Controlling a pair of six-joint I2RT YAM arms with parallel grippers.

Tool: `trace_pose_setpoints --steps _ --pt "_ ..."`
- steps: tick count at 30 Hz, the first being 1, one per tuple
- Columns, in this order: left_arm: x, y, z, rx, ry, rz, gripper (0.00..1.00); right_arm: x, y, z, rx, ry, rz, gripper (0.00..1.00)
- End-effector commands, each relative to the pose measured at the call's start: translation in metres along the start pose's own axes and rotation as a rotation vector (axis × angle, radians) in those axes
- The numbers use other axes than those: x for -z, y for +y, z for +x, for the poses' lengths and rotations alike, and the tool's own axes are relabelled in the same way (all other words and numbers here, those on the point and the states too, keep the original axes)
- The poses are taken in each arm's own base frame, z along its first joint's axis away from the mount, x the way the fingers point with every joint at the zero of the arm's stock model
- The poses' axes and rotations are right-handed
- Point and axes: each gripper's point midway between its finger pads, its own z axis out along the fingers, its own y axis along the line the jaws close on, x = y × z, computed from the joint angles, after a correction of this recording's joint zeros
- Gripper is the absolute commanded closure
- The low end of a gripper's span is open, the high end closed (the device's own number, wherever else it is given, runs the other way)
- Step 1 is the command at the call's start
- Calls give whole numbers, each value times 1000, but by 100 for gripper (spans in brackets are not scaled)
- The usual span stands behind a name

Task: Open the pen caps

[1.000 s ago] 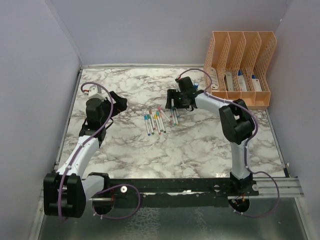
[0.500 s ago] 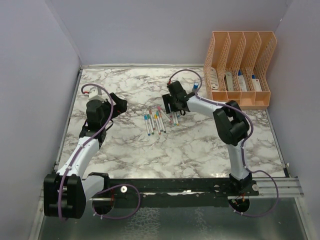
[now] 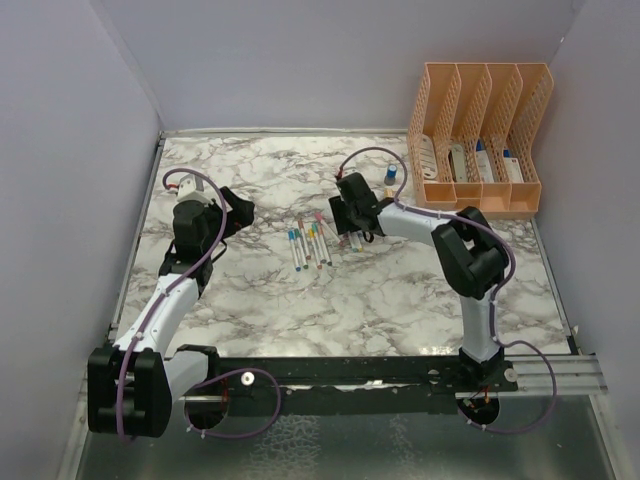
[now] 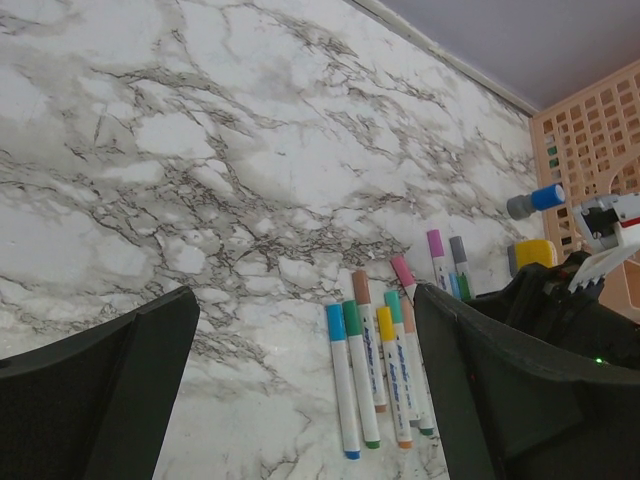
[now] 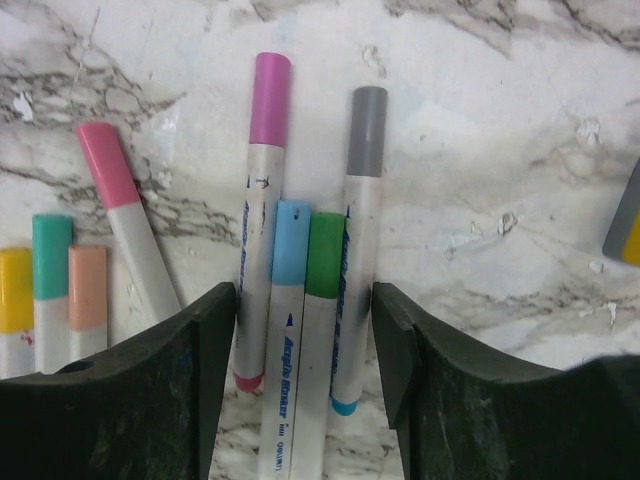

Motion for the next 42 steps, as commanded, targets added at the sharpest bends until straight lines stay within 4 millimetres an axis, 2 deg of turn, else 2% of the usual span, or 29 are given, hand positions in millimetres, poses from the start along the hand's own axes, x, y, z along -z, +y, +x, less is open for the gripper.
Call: trace_pose_setpoints --steps 1,9,12,14,15,17,21,24,27,30,34,42 --pt "0 2 -2 15 -22 1 8 8 -15 104 109 277 9 45" --pt "1 1 -1 24 -23 6 9 29 -19 119 126 297 -13 45" --pt "0 1 0 27 -21 7 9 39 -17 115 109 288 -33 43" --pt "0 1 0 29 -20 8 9 46 -16 103 91 250 -39 35" --pt "0 1 1 29 -19 9 9 49 -15 95 83 227 -40 27" --pt "-1 0 1 29 -17 11 9 58 -15 74 65 168 -40 20" --pt "-1 -1 1 28 -16 15 9 76 -14 33 40 68 -42 18" --pt "0 -3 -1 25 -18 16 9 88 -18 13 21 23 -37 21" --pt "0 -3 -1 21 -17 17 9 93 -26 7 -7 24 -39 29" --pt "-1 -3 -2 18 -17 17 9 92 -39 11 -31 41 -35 36" --pt "-3 -5 -1 18 -11 23 9 85 -48 19 -35 59 -26 39" --pt "-7 -10 -1 16 1 35 10 67 -43 25 -33 78 -54 44"
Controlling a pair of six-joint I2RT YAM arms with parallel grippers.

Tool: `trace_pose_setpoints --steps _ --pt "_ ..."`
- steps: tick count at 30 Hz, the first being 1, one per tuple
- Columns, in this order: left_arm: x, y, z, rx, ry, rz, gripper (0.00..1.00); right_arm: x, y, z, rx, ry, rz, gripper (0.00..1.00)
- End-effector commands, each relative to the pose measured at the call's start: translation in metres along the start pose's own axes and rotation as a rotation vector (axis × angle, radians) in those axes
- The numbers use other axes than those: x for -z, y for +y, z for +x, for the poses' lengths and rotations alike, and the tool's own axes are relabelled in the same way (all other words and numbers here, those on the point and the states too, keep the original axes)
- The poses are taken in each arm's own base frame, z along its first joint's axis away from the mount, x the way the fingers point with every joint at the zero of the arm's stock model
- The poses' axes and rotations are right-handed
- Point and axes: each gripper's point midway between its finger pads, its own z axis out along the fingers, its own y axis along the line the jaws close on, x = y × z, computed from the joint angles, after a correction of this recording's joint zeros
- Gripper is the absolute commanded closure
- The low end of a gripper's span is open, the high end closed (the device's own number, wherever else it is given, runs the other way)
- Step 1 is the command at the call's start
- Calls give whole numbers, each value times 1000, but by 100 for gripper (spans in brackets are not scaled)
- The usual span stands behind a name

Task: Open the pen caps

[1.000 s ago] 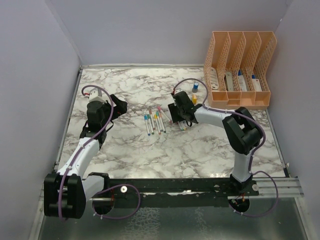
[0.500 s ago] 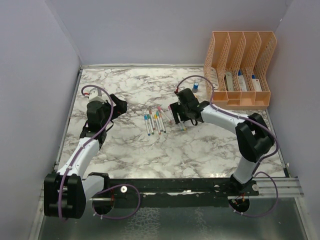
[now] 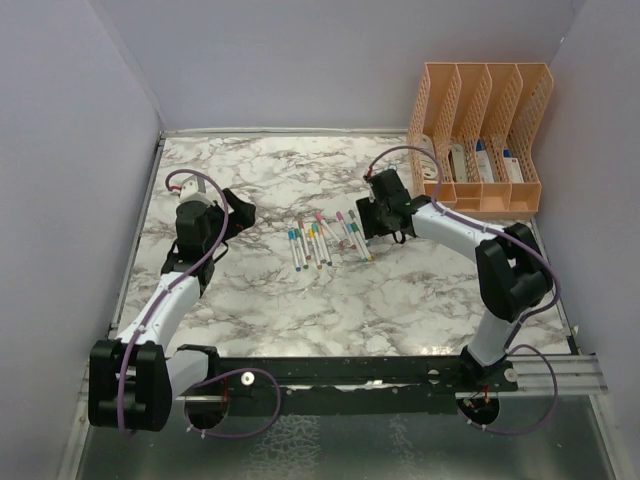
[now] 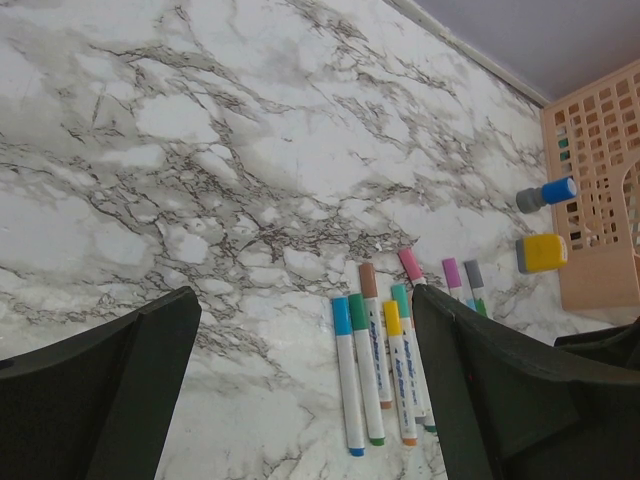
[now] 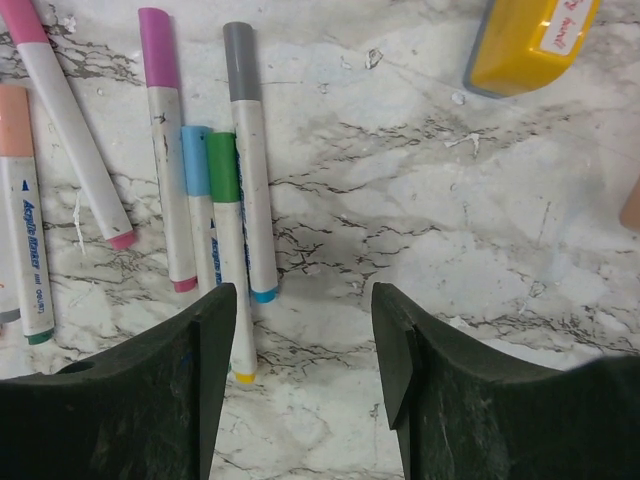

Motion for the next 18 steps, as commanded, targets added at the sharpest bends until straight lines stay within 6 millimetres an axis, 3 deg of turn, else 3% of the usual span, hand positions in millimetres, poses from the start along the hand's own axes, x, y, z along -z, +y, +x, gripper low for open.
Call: trace_pose_setpoints --steps 1,12,18 --pt "-2 -16 -12 -10 -23 50 10 -14 11 4 15 19 -50 44" --pt "-1 -19 -9 -15 -20 56 10 -36 9 8 7 45 -31 46" --pt "-2 -17 -7 -14 -16 50 10 -37 7 4 2 39 -28 46"
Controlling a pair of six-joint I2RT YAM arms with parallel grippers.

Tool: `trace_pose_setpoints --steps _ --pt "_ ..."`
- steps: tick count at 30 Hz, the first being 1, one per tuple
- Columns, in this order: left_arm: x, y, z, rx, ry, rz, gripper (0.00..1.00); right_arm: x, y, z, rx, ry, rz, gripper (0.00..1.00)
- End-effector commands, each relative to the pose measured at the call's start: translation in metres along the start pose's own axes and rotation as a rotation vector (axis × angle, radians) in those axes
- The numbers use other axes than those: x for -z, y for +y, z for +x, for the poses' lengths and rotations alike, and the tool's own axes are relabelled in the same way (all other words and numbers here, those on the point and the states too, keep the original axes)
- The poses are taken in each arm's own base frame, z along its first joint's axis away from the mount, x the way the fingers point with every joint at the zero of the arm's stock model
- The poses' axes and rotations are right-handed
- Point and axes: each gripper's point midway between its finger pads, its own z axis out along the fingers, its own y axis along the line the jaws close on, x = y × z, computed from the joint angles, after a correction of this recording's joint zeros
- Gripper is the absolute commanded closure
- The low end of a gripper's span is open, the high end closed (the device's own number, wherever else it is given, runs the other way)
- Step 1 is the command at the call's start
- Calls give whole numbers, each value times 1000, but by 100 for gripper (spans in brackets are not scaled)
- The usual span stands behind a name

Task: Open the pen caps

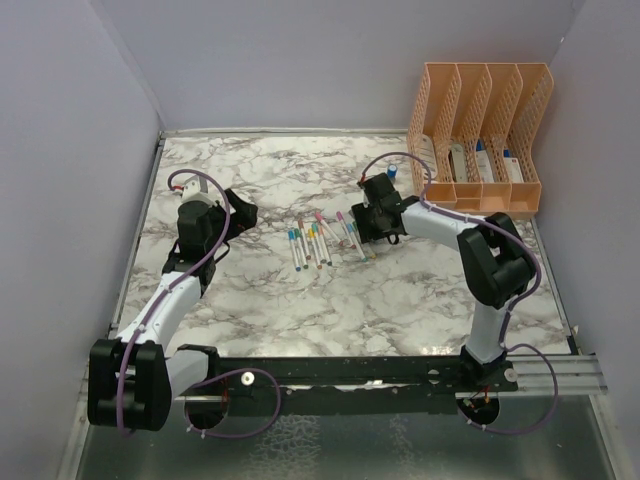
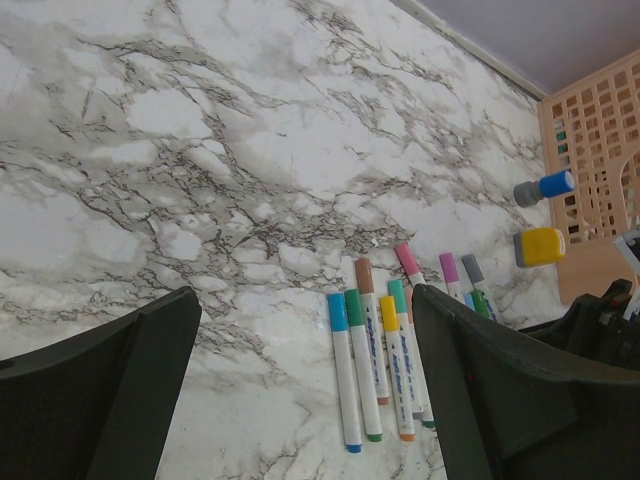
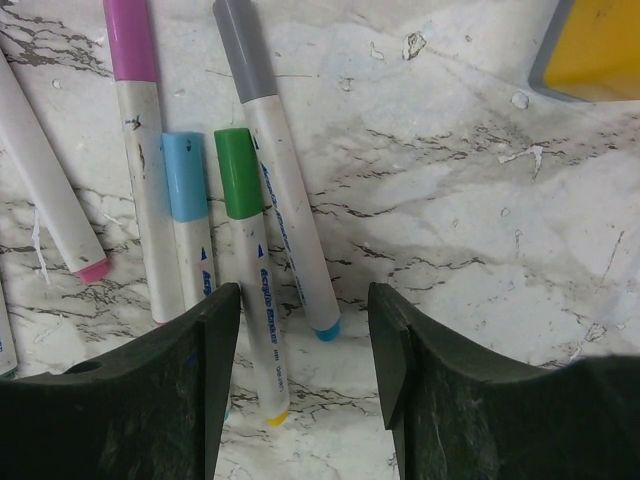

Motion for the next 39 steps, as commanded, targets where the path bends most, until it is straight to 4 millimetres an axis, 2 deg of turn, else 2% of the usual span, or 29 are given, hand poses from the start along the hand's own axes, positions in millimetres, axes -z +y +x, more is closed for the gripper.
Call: trace_pose_setpoints --steps 1,8,12,23,31,39 --pt "-1 -13 -13 -8 -32 39 10 2 1 -20 -8 -55 -13 46" --pt "-1 -12 -11 -7 -31 37 10 19 0 -33 -9 -95 -23 46" --pt "-2 -11 -10 -5 -29 36 10 25 3 -33 2 -91 -42 48" --pt "-3 -11 -7 2 -24 37 10 38 10 4 5 -23 -112 61" --pt "-4 -15 -8 -5 -22 48 10 35 14 20 15 17 -125 62" --pt "-3 -18 -12 -12 -28 53 10 21 15 28 24 47 -118 65"
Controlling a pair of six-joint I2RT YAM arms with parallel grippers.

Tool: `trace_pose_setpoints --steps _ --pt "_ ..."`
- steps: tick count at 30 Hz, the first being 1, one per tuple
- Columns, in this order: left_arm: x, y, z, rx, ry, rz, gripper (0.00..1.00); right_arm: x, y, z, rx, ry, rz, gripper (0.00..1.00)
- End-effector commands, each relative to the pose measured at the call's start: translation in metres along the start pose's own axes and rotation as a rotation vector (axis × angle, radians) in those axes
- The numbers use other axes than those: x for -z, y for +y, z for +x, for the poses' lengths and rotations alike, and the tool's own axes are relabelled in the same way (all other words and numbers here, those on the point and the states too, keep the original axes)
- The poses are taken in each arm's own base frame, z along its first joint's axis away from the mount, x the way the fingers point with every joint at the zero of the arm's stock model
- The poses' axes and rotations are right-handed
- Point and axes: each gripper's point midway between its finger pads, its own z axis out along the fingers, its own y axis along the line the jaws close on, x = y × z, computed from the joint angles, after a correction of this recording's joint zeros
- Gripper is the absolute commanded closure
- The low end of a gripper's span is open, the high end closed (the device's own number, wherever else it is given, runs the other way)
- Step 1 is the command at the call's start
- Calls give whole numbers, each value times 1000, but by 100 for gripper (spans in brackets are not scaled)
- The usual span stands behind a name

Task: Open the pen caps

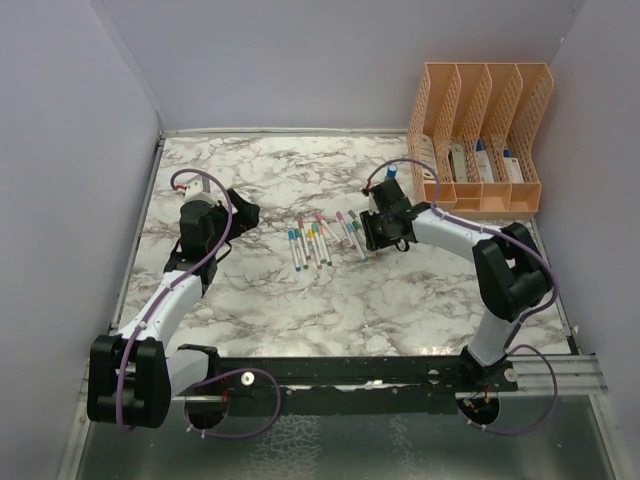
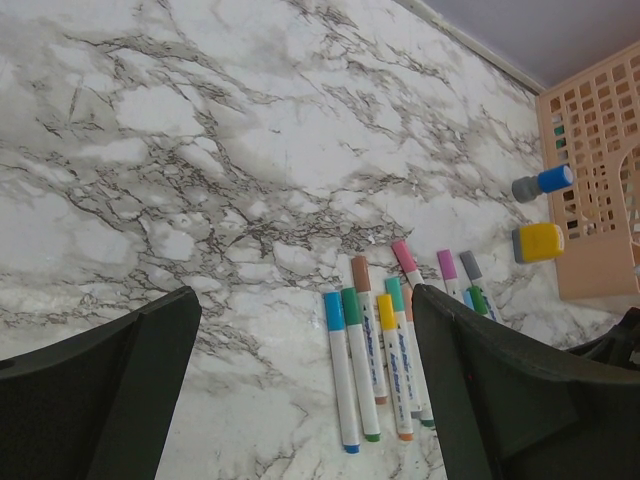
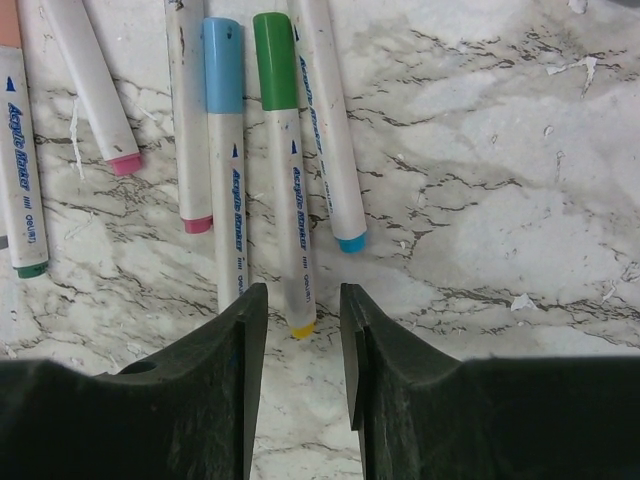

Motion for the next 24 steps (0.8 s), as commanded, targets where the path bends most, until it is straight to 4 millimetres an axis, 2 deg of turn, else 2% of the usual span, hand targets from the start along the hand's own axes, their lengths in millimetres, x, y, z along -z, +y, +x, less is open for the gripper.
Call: trace_pose_setpoints --steps 1,7,15,20,24 --pt "0 -16 -16 -10 -35 46 10 -9 5 5 15 26 -17 65" --pt "1 -16 -16 -7 -37 46 10 -17 7 10 27 45 -15 67" --pt "6 -16 -18 -9 -47 42 10 -25 8 32 44 117 19 70" --pt "6 -18 -18 -6 -46 45 10 -24 8 43 29 141 23 83" --pt "7 -23 -18 -4 -41 62 10 -22 6 41 24 127 31 91"
